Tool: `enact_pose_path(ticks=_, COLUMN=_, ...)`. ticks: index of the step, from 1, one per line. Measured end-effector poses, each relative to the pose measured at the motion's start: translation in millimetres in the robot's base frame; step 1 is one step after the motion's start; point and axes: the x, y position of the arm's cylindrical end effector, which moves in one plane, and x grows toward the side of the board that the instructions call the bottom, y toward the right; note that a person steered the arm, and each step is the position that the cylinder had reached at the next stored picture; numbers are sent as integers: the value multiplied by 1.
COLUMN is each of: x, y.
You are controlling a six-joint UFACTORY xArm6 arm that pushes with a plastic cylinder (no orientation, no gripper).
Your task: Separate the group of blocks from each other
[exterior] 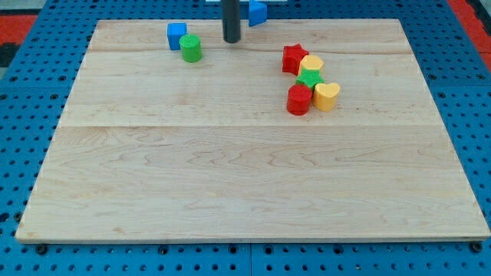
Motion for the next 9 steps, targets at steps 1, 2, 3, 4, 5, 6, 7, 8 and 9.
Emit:
enact_pose_path(ticks=1, x=19, y=22)
enact_pose_path(ticks=2, x=19, y=55)
enact_pose_path(ticks=3, x=36, y=85)
enact_pose_path(ticks=4, x=20, y=81)
enact_pose_path(ticks=5, x=-34, y=146)
enact_pose_path(ticks=6, x=7, y=202)
enact_pose_path(ticks=7, x=95, y=120)
enact_pose_path(ticks=8, x=208, y=22)
enact_pose_path(ticks=9, x=214, y=-6)
